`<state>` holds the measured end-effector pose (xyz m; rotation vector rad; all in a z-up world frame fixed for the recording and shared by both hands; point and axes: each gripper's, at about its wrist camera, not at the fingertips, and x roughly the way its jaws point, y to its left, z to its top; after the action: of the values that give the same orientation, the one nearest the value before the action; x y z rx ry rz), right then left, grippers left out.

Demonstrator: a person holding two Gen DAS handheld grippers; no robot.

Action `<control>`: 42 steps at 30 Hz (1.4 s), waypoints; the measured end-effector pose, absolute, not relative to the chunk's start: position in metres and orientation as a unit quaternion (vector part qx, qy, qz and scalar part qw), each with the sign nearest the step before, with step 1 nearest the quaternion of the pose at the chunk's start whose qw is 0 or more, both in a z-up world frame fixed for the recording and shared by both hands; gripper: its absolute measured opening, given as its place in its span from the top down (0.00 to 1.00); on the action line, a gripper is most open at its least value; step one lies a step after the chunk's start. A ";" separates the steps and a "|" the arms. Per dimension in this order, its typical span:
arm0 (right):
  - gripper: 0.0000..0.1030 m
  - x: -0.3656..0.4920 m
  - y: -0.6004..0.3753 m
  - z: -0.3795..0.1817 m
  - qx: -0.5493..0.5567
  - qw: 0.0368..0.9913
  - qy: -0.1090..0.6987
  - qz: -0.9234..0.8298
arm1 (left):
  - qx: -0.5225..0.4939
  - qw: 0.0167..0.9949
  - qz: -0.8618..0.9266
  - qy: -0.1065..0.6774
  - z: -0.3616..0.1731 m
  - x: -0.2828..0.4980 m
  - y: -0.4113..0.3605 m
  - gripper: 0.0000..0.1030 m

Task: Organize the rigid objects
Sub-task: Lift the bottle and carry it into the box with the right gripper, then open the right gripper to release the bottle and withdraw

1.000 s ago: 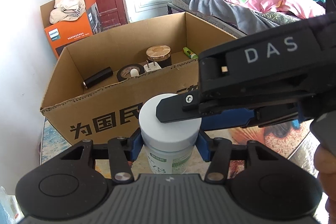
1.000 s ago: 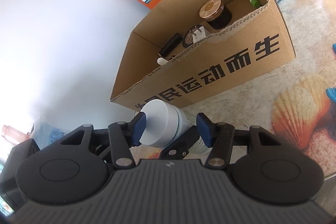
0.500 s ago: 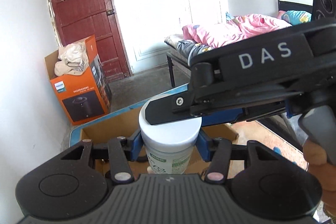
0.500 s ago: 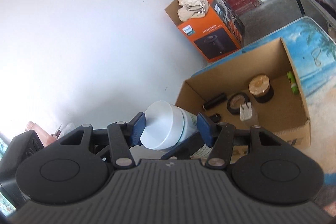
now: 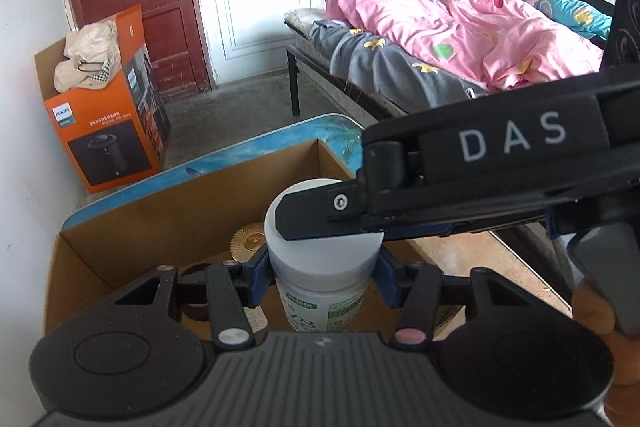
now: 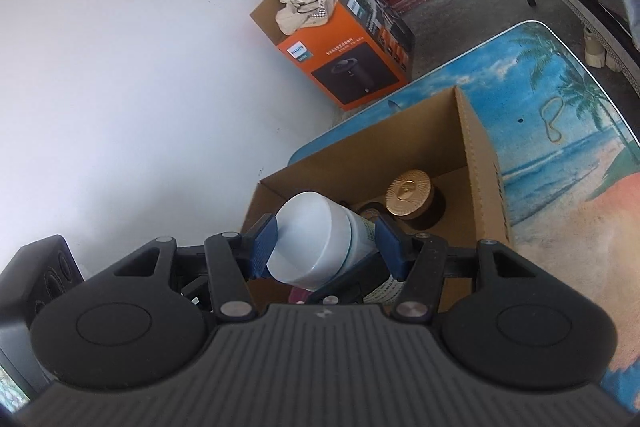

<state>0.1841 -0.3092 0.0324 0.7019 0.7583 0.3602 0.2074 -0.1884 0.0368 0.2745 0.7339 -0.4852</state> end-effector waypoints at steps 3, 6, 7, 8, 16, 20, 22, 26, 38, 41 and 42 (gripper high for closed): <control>0.47 0.194 -0.312 0.015 0.329 0.851 0.374 0.165 | 0.133 0.890 -0.233 0.369 0.017 0.216 -0.192 0.48; 0.47 0.200 -0.311 0.004 0.319 0.852 0.384 0.160 | 0.134 0.885 -0.232 0.381 0.003 0.223 -0.195 0.48; 0.47 0.201 -0.311 0.001 0.314 0.854 0.385 0.158 | 0.132 0.884 -0.233 0.384 -0.001 0.224 -0.195 0.48; 0.48 0.202 -0.310 0.000 0.307 0.856 0.386 0.155 | 0.131 0.883 -0.234 0.386 -0.003 0.225 -0.195 0.48; 0.50 0.205 -0.298 0.005 0.249 0.876 0.382 0.155 | 0.131 0.885 -0.229 0.384 -0.019 0.228 -0.199 0.48; 0.50 0.206 -0.297 0.004 0.246 0.877 0.384 0.153 | 0.119 0.879 -0.232 0.399 -0.024 0.232 -0.195 0.48; 0.50 0.205 -0.297 0.007 0.244 0.877 0.384 0.152 | 0.120 0.878 -0.228 0.403 -0.022 0.233 -0.194 0.48; 0.50 0.202 -0.299 0.012 0.237 0.883 0.379 0.143 | 0.113 0.878 -0.228 0.406 -0.016 0.235 -0.190 0.48; 0.50 0.196 -0.308 0.015 0.249 0.883 0.374 0.134 | 0.115 0.876 -0.226 0.410 -0.025 0.236 -0.197 0.48; 0.49 0.193 -0.309 0.017 0.252 0.884 0.371 0.130 | 0.113 0.882 -0.229 0.397 -0.022 0.233 -0.194 0.44; 0.49 0.191 -0.311 0.018 0.254 0.885 0.369 0.128 | 0.112 0.883 -0.231 0.392 -0.020 0.232 -0.193 0.40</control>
<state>0.1913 -0.3108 0.0176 0.5291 0.7680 0.2663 0.2319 -0.1929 -0.0205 0.2326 0.8166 -0.4808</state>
